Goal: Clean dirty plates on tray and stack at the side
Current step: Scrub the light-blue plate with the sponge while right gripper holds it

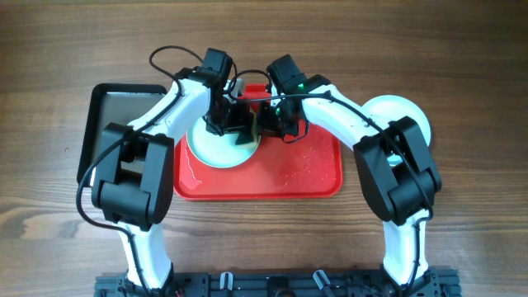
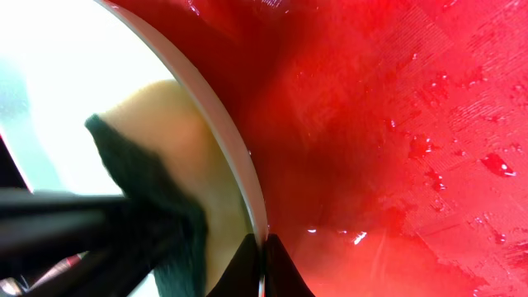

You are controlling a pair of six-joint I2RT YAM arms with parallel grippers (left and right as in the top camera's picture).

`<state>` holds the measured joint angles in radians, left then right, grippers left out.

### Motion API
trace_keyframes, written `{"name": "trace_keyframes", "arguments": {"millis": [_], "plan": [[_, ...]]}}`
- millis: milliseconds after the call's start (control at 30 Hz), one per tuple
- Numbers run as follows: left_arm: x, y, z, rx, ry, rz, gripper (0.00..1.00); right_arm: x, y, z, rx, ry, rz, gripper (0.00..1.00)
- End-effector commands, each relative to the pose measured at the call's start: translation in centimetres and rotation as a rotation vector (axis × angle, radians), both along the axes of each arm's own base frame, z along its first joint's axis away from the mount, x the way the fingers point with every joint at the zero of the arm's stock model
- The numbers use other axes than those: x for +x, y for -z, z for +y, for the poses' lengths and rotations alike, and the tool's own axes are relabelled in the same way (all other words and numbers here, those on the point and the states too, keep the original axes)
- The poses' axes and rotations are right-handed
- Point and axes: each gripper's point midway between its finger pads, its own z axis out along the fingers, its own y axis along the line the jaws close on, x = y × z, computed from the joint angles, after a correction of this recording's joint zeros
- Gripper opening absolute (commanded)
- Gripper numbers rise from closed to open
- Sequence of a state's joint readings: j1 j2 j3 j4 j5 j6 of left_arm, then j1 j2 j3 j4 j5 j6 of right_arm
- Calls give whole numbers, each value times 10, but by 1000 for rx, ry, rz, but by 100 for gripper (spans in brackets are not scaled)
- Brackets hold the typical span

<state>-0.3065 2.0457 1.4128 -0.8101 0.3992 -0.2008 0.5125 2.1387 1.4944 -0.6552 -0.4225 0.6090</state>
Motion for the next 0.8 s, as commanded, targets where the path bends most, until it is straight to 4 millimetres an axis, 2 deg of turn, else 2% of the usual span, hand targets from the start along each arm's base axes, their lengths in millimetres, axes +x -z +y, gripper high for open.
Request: {"name": "trace_keyframes", "arguments": {"millis": [0,33,100,167,300,433,600,667,767], "plan": [[-26,-5,-16,-137,194,37,4,-3,10,-4,-27,10,17,4],[-29,-4,-14,-125,211,44,4,-3,10,-4,-27,10,17,4],[-34,4,5,-22,220,64,4,-3,10,-4,-27,10,17,4],[-35,13,33,135,206,76,4,-3,10,-4,-27,10,17,4],[-24,20,90,450,52,68,4,-3,10,-4,-27,11,17,4],[-7,13,141,723,-123,-1,4,-3,10,-4,-26,10,17,4],[11,2,166,877,-211,-106,4,-3,10,-4,-25,14,18,4],[21,-2,170,904,-233,-153,4,-2,10,-4,-24,15,17,4],[35,-2,166,880,-263,-212,4,-2,10,-4,-24,18,17,4]]}}
